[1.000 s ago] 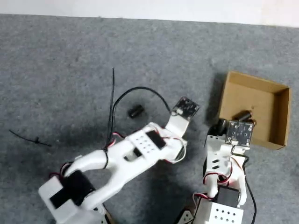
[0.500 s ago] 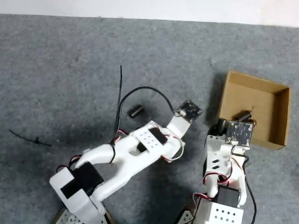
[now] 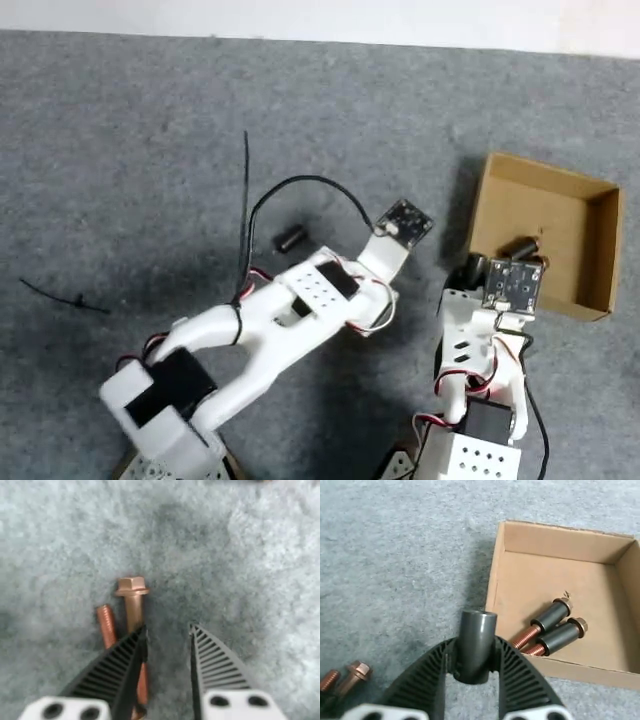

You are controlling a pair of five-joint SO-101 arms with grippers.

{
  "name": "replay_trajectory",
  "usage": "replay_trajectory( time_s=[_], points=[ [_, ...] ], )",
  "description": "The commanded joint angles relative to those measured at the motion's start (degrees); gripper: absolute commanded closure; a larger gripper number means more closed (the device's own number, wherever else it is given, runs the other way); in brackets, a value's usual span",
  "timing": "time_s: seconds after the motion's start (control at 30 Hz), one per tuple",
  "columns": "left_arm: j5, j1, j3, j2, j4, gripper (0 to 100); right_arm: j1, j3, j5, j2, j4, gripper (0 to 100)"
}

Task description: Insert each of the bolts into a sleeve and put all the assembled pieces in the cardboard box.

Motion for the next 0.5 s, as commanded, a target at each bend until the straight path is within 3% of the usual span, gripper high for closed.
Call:
replay_trajectory(
  time_s=[0.0,0.17,0.47],
  points=[
    [-0.8,-1.3,-2.5,-5.6,0.9,86,0.2,1.2,0.0,-1.2,-2.1,99.4],
    [-8.0,-4.4,-3.0,0.0,0.7,86,0.2,1.2,0.0,-1.2,-2.1,99.4],
    [-8.2,-4.3,-8.1,8.9,0.6,86,0.2,1.2,0.0,-1.2,-2.1,99.4]
  ],
)
